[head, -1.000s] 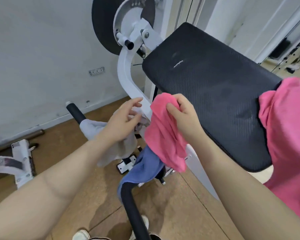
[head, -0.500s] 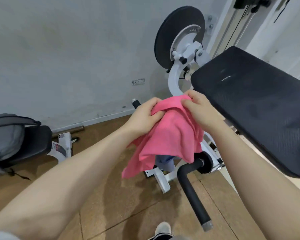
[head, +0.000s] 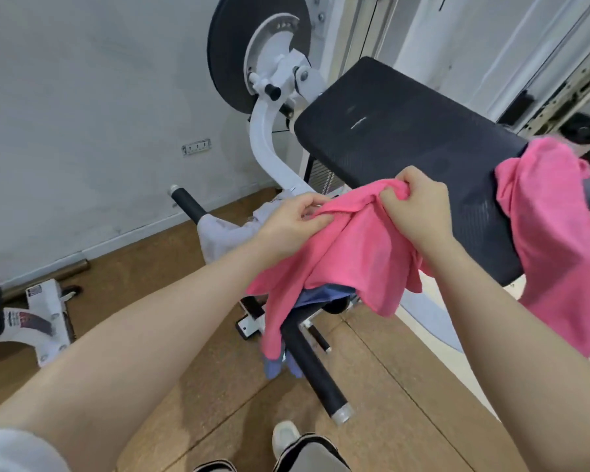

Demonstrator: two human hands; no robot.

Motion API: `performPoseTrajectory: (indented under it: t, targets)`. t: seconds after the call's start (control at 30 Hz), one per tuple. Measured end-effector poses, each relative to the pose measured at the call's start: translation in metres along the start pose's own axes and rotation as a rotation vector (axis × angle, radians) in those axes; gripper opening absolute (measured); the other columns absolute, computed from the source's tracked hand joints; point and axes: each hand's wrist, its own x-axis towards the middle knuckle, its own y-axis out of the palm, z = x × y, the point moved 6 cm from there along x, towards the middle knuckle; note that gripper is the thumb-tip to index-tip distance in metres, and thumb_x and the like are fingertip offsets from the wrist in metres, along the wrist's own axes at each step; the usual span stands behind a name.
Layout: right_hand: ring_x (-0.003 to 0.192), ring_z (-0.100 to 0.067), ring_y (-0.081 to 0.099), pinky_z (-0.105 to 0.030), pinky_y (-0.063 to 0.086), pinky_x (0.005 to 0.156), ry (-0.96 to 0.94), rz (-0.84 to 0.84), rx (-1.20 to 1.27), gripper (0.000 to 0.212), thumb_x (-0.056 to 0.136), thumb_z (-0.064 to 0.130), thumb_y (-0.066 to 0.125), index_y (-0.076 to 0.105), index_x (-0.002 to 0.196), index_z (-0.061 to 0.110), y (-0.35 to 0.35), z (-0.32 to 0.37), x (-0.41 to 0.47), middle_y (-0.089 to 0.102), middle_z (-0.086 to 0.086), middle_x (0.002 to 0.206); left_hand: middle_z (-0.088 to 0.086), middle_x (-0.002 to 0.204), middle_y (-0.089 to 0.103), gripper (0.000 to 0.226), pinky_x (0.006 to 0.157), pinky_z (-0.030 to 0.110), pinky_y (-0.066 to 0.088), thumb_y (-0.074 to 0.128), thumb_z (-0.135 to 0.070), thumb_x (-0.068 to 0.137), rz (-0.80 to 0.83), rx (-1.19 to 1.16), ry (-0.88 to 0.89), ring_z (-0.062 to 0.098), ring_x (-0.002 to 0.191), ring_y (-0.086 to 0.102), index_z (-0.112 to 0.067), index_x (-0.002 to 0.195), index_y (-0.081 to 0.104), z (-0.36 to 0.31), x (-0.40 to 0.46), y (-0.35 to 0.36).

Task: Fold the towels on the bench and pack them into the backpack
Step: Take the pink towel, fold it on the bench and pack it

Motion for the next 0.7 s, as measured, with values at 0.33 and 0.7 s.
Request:
performPoseTrajectory:
  t: [0.33,0.7]
  targets:
    - [0.117,-0.024,0.052,-0.025,0.036,0.093,-0.074,0.561,-0.116,0.041,0.085,0.026,0.054,0.054,0.123,0.010,0.098,-0.072,0.008,0.057,-0.008,0.127,-0.005,0.092,0.067,0.016,0.084,0.024,0.045,0.052,-0.013,0.091,-0.021,0.145,-0.252,0.009,0.089,0.059,-0.022,0.086,0.064,0.068,0.031,0.024]
    - [0.077,-0.002,0.059,-0.015,0.048,0.072,-0.443,0.445,0.631,0.034,0.065,0.041,0.070,0.059,0.096,0.032,0.033,0.122,0.009,0.062,0.017,0.089,-0.003,0.069,0.067,0.018,0.065,0.020,0.053,0.038,-0.008,0.096,-0.298,-0.766,0.058,0.008,0.066,0.062,-0.009,0.089,0.055,-0.059,0.004,-0.090]
